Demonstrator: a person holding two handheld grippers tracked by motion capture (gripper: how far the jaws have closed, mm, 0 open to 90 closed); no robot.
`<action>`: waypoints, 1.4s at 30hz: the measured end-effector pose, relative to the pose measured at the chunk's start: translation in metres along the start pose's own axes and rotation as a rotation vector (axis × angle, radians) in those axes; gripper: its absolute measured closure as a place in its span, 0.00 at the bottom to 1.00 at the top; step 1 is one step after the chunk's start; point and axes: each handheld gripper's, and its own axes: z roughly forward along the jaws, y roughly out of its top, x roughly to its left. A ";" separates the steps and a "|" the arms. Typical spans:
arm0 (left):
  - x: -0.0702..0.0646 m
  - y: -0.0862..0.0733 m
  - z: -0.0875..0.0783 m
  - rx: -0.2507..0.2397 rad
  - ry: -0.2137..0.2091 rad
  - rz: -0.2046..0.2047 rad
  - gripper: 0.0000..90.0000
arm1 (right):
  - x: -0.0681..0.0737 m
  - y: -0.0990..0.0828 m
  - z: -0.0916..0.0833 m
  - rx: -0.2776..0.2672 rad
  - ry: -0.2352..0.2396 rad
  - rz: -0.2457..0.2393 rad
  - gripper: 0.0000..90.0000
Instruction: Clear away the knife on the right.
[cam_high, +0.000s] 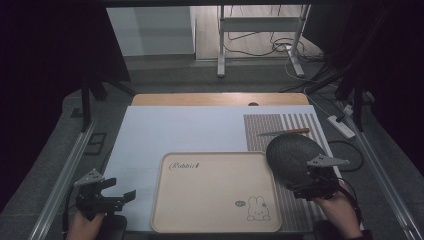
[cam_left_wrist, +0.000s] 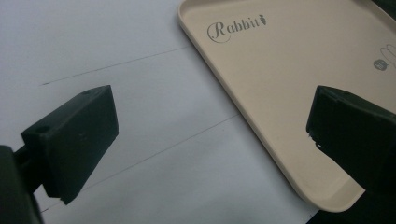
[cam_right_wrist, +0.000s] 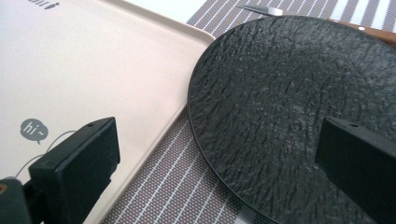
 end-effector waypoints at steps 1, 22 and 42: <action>0.000 0.000 0.000 0.000 0.000 0.000 0.02 | -0.001 0.000 0.000 0.005 0.004 0.000 0.00; 0.001 0.001 0.001 0.004 0.000 -0.005 0.02 | -0.015 0.015 0.015 0.002 0.016 0.027 0.00; 0.001 0.001 0.002 0.004 -0.002 -0.008 0.02 | -0.035 0.030 0.033 0.028 0.005 0.053 0.00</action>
